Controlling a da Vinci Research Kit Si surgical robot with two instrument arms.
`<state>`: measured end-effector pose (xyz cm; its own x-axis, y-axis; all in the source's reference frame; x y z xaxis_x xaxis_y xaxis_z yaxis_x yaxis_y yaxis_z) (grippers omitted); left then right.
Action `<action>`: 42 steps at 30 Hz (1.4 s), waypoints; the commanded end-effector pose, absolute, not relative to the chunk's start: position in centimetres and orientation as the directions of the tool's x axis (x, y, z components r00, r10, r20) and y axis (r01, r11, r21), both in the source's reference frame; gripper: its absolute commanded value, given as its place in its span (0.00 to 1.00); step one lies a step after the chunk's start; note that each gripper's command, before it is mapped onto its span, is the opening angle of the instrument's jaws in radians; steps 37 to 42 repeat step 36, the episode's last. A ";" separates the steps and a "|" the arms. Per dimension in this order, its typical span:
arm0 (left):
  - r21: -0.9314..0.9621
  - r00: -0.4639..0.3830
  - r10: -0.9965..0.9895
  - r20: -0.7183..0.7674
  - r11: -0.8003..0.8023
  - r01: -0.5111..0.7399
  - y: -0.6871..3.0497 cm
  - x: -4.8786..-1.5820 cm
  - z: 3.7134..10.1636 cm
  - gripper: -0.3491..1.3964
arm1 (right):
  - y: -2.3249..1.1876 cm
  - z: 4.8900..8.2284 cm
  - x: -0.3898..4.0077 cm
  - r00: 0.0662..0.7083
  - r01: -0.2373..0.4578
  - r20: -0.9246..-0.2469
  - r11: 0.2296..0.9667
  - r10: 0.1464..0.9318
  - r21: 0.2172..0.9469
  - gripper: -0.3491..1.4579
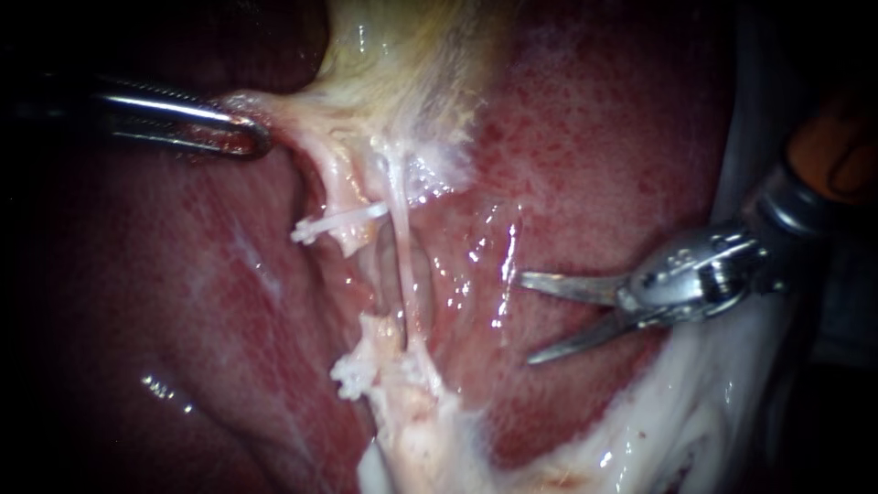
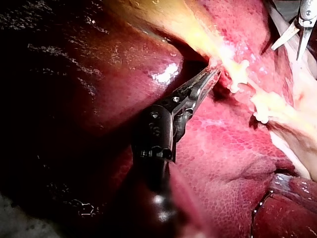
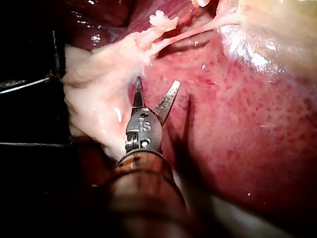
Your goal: Go back from the cut left tube
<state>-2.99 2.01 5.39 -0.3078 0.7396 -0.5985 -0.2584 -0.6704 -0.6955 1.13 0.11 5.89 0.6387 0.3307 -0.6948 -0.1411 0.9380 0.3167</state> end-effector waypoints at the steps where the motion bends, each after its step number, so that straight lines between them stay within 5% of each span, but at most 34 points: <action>1: -0.695 -0.308 0.740 -0.599 -0.670 -0.259 2.01 -2.99 5.39 0.00 | 0.14 5.88 1.09 0.643 -0.149 -0.693 0.940 0.327 0.306 0.98; 42: -0.689 -0.337 0.726 -0.599 -0.682 -0.244 1.74 -3.26 5.83 0.00 | 0.33 5.77 0.97 0.666 -0.155 -0.672 0.941 0.324 0.301 0.99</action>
